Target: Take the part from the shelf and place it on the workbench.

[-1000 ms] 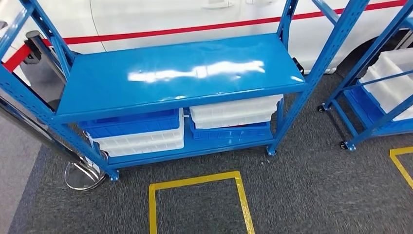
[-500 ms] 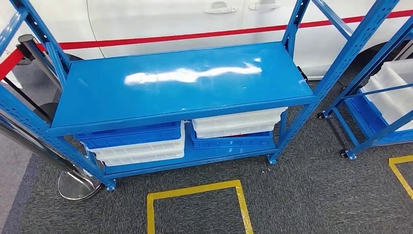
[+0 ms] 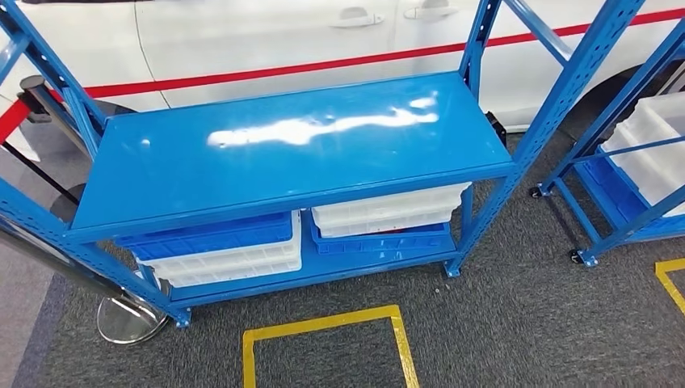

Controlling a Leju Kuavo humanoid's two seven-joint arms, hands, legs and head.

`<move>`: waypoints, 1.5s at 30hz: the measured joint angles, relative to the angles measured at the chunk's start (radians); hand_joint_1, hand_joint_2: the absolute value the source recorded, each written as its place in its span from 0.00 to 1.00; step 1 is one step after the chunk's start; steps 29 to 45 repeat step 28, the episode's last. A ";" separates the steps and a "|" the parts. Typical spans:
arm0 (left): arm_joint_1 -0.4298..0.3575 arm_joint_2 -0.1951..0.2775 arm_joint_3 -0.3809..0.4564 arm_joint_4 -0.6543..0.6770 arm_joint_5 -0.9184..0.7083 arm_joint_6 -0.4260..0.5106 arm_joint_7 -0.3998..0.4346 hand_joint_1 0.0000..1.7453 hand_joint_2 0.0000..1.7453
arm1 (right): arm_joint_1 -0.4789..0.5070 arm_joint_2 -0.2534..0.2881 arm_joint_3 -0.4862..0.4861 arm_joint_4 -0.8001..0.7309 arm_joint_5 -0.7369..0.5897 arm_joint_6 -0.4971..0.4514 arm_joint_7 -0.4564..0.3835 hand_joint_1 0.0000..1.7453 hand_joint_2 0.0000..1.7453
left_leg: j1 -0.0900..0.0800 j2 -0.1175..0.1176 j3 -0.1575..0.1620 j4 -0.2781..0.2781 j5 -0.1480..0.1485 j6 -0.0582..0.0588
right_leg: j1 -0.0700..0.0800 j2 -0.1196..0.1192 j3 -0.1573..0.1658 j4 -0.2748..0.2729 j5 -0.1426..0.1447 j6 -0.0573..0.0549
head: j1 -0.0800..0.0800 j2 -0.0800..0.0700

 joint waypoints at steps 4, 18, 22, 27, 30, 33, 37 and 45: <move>0.002 -0.001 -0.003 0.000 -0.002 -0.001 0.002 0.00 0.00 | -0.001 0.000 0.000 0.000 0.002 -0.003 0.011 0.00 1.00 | 0.002 0.000 -0.081 0.141 -0.026 -0.005 | 0.004 0.000 0.006 0.003 -0.008 -0.005 | -0.001 0.000; 0.001 0.000 -0.011 0.000 -0.010 0.002 0.005 0.00 0.00 | -0.004 0.002 -0.002 0.002 -0.003 0.022 0.043 0.00 0.00 | -0.008 -0.002 0.031 -0.129 0.103 0.023 | 0.010 0.002 0.021 0.001 -0.020 0.007 | 0.003 0.000; 0.000 0.000 -0.011 0.000 -0.009 0.002 0.006 0.00 0.00 | -0.004 0.002 -0.003 0.002 -0.013 0.019 0.034 0.00 0.00 | -0.009 -0.002 0.031 -0.129 0.102 0.025 | 0.009 0.002 0.022 -0.001 -0.019 0.009 | 0.003 0.000; 0.000 0.000 -0.011 0.000 -0.007 0.010 0.023 0.00 1.00 | -0.004 0.002 -0.004 0.002 -0.018 0.013 0.024 0.00 0.00 | -0.009 -0.001 0.031 -0.128 0.101 0.031 | 0.008 0.002 0.025 -0.009 -0.015 0.023 | 0.003 0.000; 0.000 0.000 -0.011 0.000 -0.008 0.011 0.025 0.00 1.00 | -0.005 0.002 -0.004 0.002 -0.018 0.013 0.025 0.00 0.00 | -0.009 -0.001 0.031 -0.128 0.101 0.031 | 0.008 0.002 0.025 -0.009 -0.015 0.024 | 0.003 0.000; 0.000 0.000 -0.011 0.000 -0.008 0.011 0.025 0.00 1.00 | -0.005 0.002 -0.004 0.002 -0.018 0.013 0.025 0.00 0.00 | -0.009 -0.001 0.031 -0.128 0.101 0.031 | 0.008 0.002 0.025 -0.009 -0.015 0.024 | 0.003 0.000; 0.000 0.000 -0.011 0.000 -0.008 0.011 0.025 0.00 1.00 | -0.005 0.002 -0.004 0.002 -0.018 0.013 0.025 0.00 0.00 | -0.009 -0.001 0.031 -0.128 0.101 0.031 | 0.008 0.002 0.025 -0.009 -0.015 0.024 | 0.003 0.000; 0.000 0.000 -0.011 0.000 -0.008 0.011 0.025 0.00 1.00 | -0.005 0.002 -0.004 0.002 -0.018 0.013 0.025 0.00 0.00 | -0.009 -0.001 0.031 -0.128 0.101 0.031 | 0.008 0.002 0.025 -0.009 -0.015 0.024 | 0.003 0.000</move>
